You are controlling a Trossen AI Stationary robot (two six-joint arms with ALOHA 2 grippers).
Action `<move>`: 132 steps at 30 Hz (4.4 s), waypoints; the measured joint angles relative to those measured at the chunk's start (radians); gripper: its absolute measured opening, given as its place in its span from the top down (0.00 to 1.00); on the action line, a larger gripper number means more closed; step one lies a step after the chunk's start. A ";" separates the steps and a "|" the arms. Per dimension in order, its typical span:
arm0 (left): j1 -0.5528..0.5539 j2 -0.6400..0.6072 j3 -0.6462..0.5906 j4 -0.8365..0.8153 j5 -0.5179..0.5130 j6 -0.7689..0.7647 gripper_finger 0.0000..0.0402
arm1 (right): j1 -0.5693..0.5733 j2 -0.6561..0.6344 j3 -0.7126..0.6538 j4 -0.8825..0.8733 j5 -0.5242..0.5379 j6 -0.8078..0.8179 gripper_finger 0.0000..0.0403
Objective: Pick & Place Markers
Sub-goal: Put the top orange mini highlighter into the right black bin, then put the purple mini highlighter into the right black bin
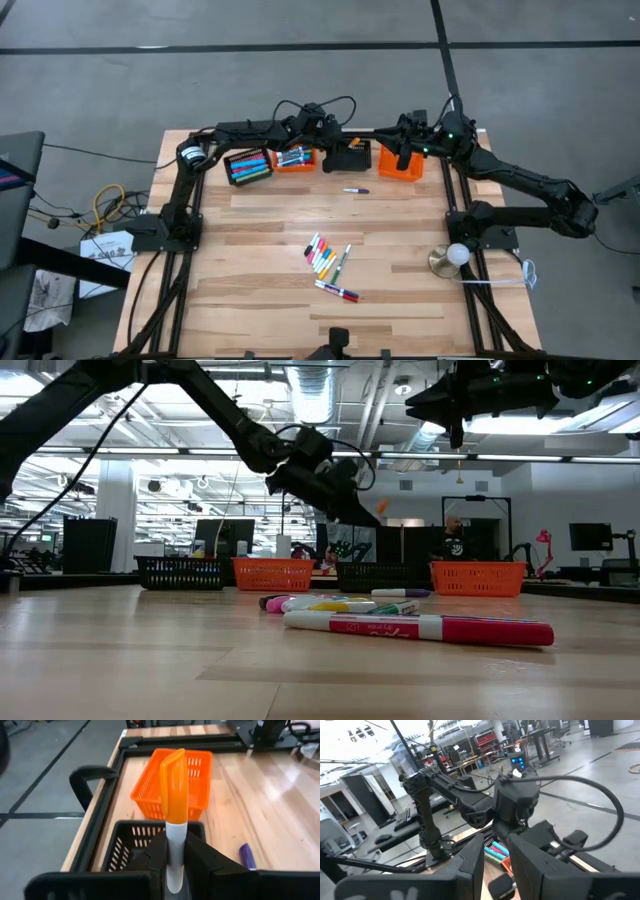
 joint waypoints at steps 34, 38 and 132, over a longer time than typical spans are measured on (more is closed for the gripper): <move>0.002 0.034 0.000 -0.056 -0.033 0.100 0.88 | 0.002 0.000 0.000 -0.003 -0.003 -0.001 0.81; 0.002 0.034 0.000 -0.055 -0.033 0.100 0.87 | 0.002 0.000 0.000 -0.003 -0.003 -0.001 0.81; 0.224 -1.228 -0.727 -0.035 0.072 -0.312 0.80 | 0.249 0.943 0.709 -1.215 0.234 -0.336 0.43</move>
